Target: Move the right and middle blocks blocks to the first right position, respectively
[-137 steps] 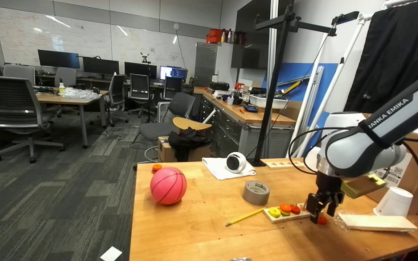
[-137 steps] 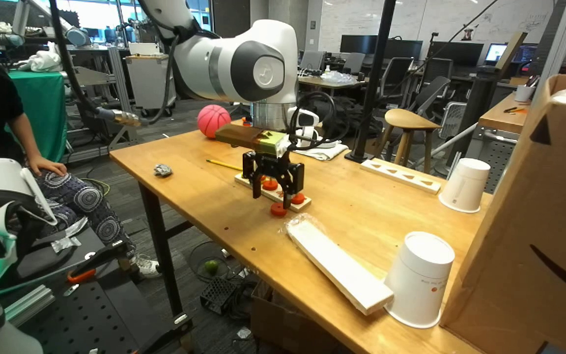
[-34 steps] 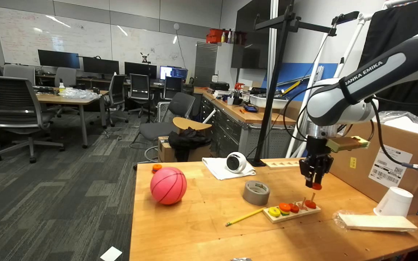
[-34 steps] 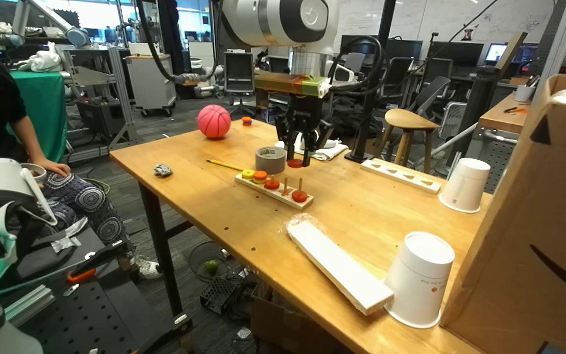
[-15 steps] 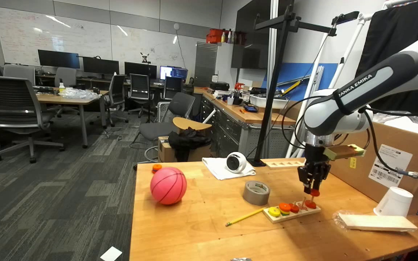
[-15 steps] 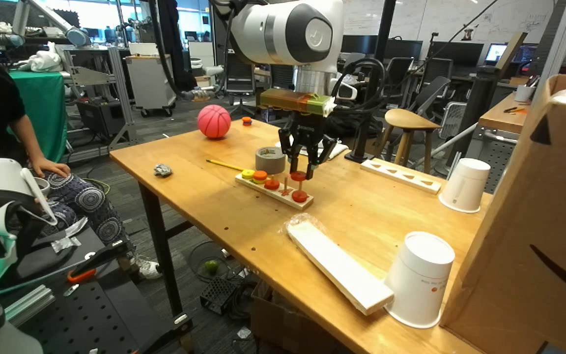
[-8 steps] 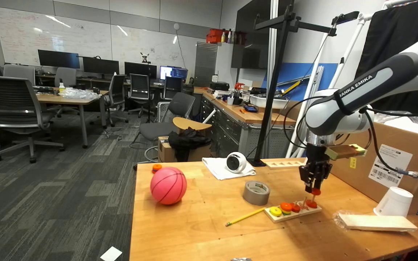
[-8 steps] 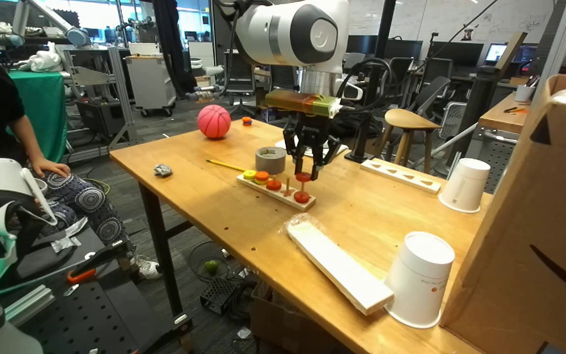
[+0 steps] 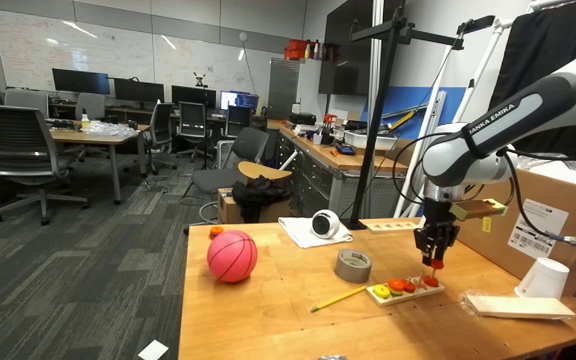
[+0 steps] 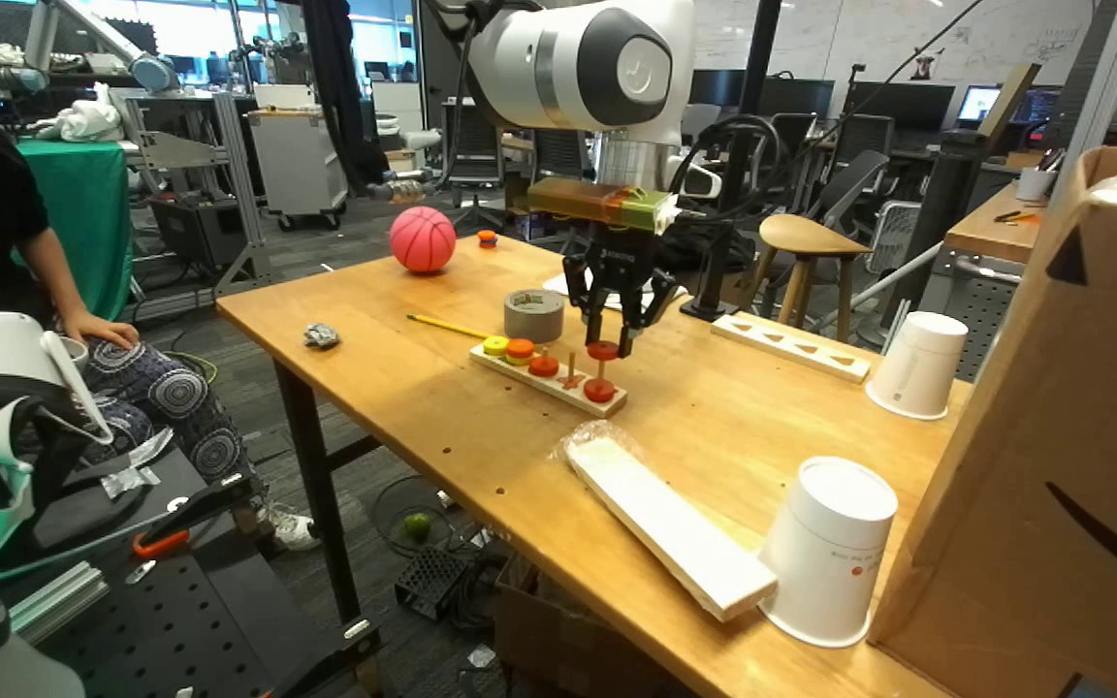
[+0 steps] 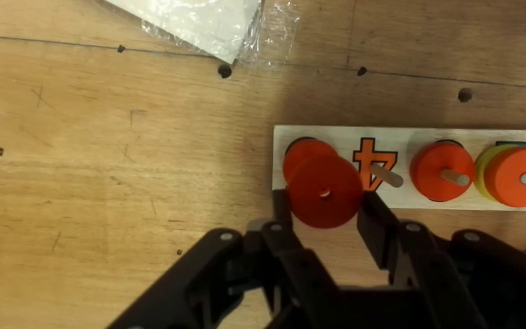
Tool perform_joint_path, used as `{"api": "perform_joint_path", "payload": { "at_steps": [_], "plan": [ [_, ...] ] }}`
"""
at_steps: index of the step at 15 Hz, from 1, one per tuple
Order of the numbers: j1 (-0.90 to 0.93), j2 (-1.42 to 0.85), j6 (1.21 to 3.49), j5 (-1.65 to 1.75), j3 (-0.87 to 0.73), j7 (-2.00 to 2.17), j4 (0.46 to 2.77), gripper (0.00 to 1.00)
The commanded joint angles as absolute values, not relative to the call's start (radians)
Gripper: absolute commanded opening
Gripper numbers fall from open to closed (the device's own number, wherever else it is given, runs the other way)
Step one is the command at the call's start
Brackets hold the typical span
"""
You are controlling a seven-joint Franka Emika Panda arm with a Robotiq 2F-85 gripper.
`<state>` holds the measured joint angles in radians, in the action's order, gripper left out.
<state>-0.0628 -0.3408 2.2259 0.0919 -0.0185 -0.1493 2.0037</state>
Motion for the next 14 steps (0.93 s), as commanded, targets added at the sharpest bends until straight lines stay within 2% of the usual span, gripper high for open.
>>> {"api": "perform_joint_path", "payload": {
  "at_steps": [1,14],
  "plan": [
    [-0.067,-0.341,2.222,0.091,-0.024,-0.167,1.982,0.24],
    [-0.067,-0.332,2.217,0.085,-0.026,-0.164,1.986,0.24]
  ]
}}
